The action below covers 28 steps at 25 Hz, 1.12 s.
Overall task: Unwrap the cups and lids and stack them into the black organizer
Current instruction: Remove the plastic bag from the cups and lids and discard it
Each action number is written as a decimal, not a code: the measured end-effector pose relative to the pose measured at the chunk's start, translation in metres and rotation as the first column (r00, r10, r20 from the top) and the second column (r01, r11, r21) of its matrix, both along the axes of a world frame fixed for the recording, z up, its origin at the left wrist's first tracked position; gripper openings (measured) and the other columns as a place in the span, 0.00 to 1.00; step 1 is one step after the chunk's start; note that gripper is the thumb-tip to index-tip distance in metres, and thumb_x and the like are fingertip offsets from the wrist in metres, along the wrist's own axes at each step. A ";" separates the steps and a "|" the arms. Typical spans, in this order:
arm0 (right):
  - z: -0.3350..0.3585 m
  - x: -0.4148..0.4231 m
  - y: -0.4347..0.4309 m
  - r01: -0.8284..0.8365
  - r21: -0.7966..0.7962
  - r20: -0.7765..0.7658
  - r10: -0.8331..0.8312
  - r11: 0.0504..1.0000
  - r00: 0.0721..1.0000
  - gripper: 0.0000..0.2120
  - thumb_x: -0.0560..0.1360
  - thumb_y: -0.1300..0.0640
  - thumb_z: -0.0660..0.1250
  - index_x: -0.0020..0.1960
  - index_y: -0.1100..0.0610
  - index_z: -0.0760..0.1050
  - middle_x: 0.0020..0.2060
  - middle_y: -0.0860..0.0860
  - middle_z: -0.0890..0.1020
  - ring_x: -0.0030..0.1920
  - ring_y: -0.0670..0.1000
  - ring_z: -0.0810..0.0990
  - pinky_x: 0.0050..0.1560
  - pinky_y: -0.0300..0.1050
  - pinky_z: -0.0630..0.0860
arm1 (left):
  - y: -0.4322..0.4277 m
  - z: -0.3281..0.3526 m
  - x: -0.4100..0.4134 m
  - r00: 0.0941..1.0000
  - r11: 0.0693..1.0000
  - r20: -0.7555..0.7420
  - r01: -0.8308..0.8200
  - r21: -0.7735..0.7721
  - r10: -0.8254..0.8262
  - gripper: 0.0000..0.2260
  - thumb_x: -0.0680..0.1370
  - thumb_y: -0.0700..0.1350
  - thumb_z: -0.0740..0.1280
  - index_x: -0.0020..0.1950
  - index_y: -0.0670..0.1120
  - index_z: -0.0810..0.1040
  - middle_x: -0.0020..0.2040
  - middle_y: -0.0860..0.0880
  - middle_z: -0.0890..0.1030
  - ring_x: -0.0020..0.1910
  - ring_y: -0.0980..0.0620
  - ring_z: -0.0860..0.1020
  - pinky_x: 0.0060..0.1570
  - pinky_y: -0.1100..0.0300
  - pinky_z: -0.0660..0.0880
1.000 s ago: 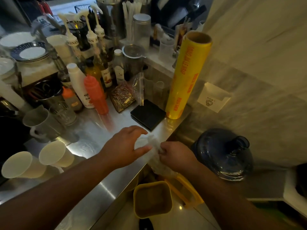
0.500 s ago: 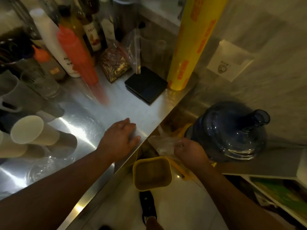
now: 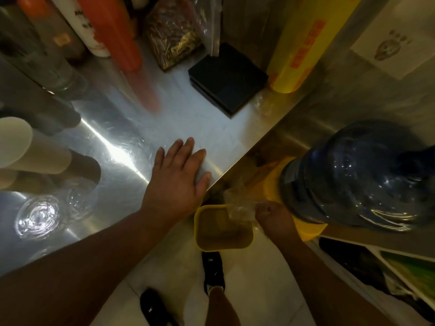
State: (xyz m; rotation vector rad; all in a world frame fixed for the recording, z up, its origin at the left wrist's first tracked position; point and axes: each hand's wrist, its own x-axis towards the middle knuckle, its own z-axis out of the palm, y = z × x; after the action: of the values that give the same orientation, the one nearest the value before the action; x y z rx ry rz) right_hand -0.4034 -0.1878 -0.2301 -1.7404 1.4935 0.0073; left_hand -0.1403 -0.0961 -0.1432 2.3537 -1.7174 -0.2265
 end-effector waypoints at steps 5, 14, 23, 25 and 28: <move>-0.063 0.006 0.013 -0.036 -0.014 -0.033 0.035 0.999 0.999 0.07 0.74 0.54 0.68 0.37 0.47 0.78 0.34 0.47 0.81 0.35 0.51 0.79 0.40 0.46 0.77 | -0.001 -0.003 -0.002 1.000 0.999 -0.008 -0.017 -0.051 0.017 0.25 0.82 0.59 0.57 0.76 0.49 0.67 0.79 0.43 0.64 0.79 0.43 0.58 0.77 0.38 0.52; -0.168 0.023 0.040 -0.146 -0.005 -0.222 0.141 0.989 0.965 0.10 0.78 0.53 0.70 0.56 0.57 0.82 0.50 0.56 0.84 0.50 0.56 0.82 0.51 0.46 0.74 | 0.001 -0.009 0.000 1.000 0.996 -0.013 -0.027 -0.085 0.026 0.25 0.81 0.59 0.59 0.76 0.50 0.67 0.80 0.45 0.64 0.80 0.45 0.57 0.76 0.38 0.53; -0.232 0.020 0.049 -0.223 0.157 -0.241 0.256 0.962 0.936 0.15 0.80 0.53 0.65 0.64 0.57 0.77 0.59 0.56 0.81 0.59 0.58 0.78 0.58 0.49 0.72 | 0.002 -0.010 -0.002 0.999 0.993 -0.024 -0.048 -0.111 0.046 0.25 0.81 0.59 0.60 0.75 0.49 0.69 0.79 0.44 0.65 0.80 0.45 0.58 0.77 0.39 0.53; -0.241 0.017 0.050 -0.230 0.147 -0.240 0.260 0.962 0.935 0.14 0.80 0.54 0.65 0.63 0.57 0.78 0.58 0.56 0.81 0.59 0.57 0.79 0.58 0.50 0.73 | 0.002 -0.011 -0.001 0.999 0.993 -0.025 -0.051 -0.107 0.048 0.25 0.81 0.60 0.60 0.76 0.49 0.69 0.79 0.45 0.65 0.80 0.45 0.58 0.77 0.39 0.52; -0.254 0.014 0.051 -0.220 0.159 -0.243 0.254 0.962 0.936 0.11 0.80 0.54 0.64 0.59 0.55 0.80 0.55 0.55 0.82 0.57 0.57 0.80 0.57 0.52 0.74 | 0.002 -0.012 -0.001 0.998 0.993 -0.028 -0.054 -0.109 0.052 0.26 0.81 0.60 0.60 0.76 0.49 0.69 0.79 0.45 0.65 0.80 0.45 0.58 0.77 0.40 0.52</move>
State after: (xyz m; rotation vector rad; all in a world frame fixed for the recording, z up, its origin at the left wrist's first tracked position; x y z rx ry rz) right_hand -0.3889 -0.1369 -0.4836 -1.8571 1.4193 0.4675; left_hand -0.1415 -0.0941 -0.1554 2.3039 -1.6108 -0.1489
